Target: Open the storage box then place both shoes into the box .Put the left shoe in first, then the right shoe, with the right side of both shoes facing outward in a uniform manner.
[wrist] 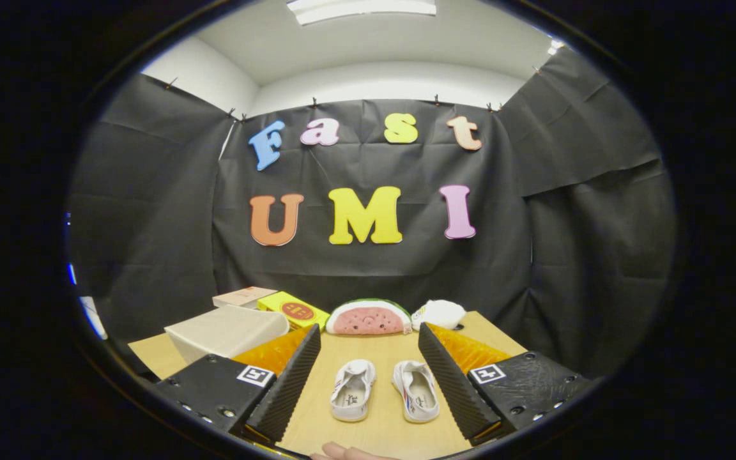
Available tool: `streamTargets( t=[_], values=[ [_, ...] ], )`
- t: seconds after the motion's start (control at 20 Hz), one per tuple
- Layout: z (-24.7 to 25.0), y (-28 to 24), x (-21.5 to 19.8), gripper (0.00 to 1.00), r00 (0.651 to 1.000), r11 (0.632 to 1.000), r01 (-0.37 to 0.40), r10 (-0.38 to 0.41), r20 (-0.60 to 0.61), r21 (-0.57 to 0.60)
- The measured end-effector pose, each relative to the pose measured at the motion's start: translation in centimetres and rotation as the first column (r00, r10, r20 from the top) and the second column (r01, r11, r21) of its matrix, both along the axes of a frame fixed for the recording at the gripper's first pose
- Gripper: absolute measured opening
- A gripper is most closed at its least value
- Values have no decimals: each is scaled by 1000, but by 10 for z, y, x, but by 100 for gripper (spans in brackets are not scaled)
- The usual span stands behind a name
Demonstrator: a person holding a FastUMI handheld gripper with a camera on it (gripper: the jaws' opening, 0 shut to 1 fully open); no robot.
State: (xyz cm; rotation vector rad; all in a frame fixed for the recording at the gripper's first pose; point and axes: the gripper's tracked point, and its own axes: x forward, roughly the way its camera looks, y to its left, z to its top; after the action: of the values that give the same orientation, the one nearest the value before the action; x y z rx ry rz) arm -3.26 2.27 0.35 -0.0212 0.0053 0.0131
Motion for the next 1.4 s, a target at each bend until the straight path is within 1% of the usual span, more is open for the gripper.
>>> streamTargets(
  t=[0.05,0.25,0.4,0.55,0.65,0.75,0.85,0.9,1.0,1.05,1.15,1.2,1.25,1.3,1.4],
  values=[
    [-3,4,3,95,1000,1000,-1,1,-5,-1],
    [-21,28,28,95,997,998,-58,58,-44,14],
    [-37,48,58,95,990,991,-113,118,-78,66],
    [-56,73,98,95,974,976,-193,202,-99,96],
    [-75,92,122,95,953,957,-250,270,-138,148],
    [-90,116,143,95,915,918,-314,361,-180,242],
    [-105,122,168,95,901,904,-303,375,-219,303],
    [-112,129,179,95,882,888,-322,408,-237,329],
    [-124,148,187,95,835,833,-363,490,-252,417],
    [-124,159,191,95,800,788,-395,548,-246,471],
    [-124,179,197,95,713,678,-421,658,-243,602],
    [-124,186,203,95,675,630,-401,694,-251,665],
    [-134,187,209,95,655,611,-362,704,-274,704],
    [-141,188,214,95,639,600,-331,710,-296,728],
    [-146,200,217,95,566,534,-313,769,-298,785]
  ],
)
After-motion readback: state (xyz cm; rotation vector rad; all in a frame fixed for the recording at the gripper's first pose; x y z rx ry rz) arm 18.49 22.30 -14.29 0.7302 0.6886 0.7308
